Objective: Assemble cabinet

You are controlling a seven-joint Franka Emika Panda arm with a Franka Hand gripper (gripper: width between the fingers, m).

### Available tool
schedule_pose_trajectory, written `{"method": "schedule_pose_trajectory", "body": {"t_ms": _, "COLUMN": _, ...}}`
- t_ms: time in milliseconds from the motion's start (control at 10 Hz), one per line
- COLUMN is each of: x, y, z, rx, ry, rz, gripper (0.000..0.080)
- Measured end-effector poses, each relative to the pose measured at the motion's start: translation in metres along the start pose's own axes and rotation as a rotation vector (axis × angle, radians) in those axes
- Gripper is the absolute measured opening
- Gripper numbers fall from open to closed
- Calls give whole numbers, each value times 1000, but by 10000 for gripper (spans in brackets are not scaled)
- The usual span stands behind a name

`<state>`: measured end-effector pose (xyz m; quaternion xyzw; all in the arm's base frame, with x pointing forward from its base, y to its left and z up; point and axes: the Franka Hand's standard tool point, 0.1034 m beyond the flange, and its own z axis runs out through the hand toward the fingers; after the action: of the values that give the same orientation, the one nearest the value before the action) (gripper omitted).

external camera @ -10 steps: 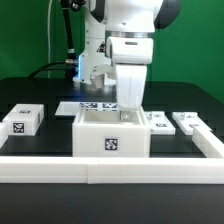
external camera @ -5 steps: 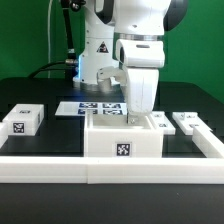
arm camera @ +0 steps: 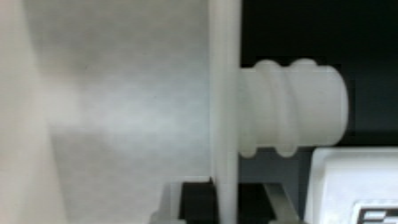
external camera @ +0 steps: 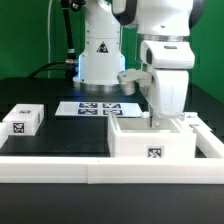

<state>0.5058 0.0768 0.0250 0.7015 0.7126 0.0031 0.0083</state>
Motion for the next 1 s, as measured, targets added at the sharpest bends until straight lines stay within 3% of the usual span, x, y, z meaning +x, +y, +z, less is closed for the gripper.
{"method": "schedule_pose_trajectory", "body": {"t_ms": 400, "x": 40, "y": 8, "z": 0, "rx": -14, "ry": 13, "rz": 49, "gripper": 35}}
{"method": "schedule_pose_trajectory", "body": {"t_ms": 800, "x": 39, "y": 8, "z": 0, "rx": -3, "ry": 7, "rz": 71, "gripper": 35}}
{"method": "schedule_pose_trajectory", "body": {"t_ms": 1000, "x": 39, "y": 8, "z": 0, "rx": -3, "ry": 7, "rz": 72, "gripper": 281}}
